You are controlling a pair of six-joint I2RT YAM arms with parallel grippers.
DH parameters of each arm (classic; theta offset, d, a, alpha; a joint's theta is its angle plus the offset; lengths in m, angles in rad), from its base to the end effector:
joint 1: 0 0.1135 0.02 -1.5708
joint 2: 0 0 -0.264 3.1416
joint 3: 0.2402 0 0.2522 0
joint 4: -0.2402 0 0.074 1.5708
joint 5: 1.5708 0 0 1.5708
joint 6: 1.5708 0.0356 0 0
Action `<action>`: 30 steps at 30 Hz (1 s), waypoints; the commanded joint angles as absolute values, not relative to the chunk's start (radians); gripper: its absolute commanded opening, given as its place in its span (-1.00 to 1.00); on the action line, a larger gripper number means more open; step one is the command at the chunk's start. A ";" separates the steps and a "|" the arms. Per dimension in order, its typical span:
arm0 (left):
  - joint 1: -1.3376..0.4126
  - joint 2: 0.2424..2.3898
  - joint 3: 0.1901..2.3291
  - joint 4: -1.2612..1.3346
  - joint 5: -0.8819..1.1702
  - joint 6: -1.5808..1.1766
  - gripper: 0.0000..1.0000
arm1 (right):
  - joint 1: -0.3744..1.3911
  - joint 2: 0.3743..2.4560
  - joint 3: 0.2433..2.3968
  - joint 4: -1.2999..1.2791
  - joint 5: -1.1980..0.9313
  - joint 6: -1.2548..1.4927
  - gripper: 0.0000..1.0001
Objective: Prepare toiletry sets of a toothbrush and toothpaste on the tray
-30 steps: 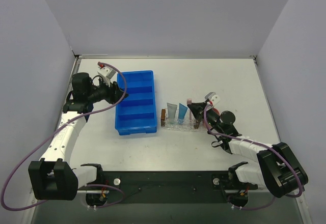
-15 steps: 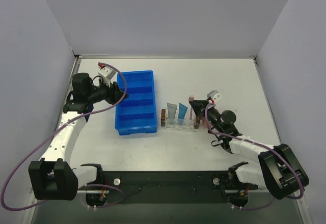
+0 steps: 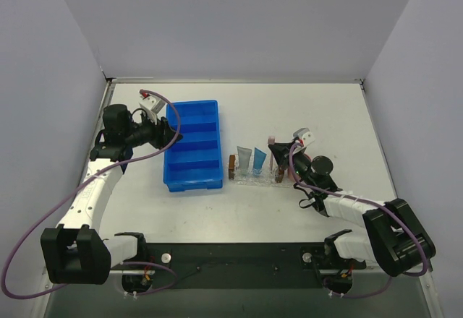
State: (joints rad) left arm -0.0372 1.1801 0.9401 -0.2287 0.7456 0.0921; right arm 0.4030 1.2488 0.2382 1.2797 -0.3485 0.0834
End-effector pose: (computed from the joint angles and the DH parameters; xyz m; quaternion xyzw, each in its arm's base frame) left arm 0.2599 -0.0338 0.3124 0.2416 0.7795 -0.2968 0.4959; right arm 0.1986 0.0979 0.2169 -0.2311 0.5671 0.2906 0.7352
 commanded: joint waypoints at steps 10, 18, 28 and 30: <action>-0.034 1.177 0.948 -0.212 0.773 0.117 0.11 | 0.411 1.262 0.293 1.663 -0.350 0.104 -1.00; -0.034 1.180 0.950 -0.215 0.776 0.118 0.11 | 0.411 1.269 0.295 1.661 -0.350 0.104 -1.00; -0.034 1.181 0.940 -0.213 0.781 0.118 0.11 | 0.414 1.267 0.291 1.663 -0.341 0.115 -1.00; -0.032 1.180 0.936 -0.213 0.779 0.118 0.11 | 0.416 1.267 0.293 1.663 -0.339 0.115 -1.00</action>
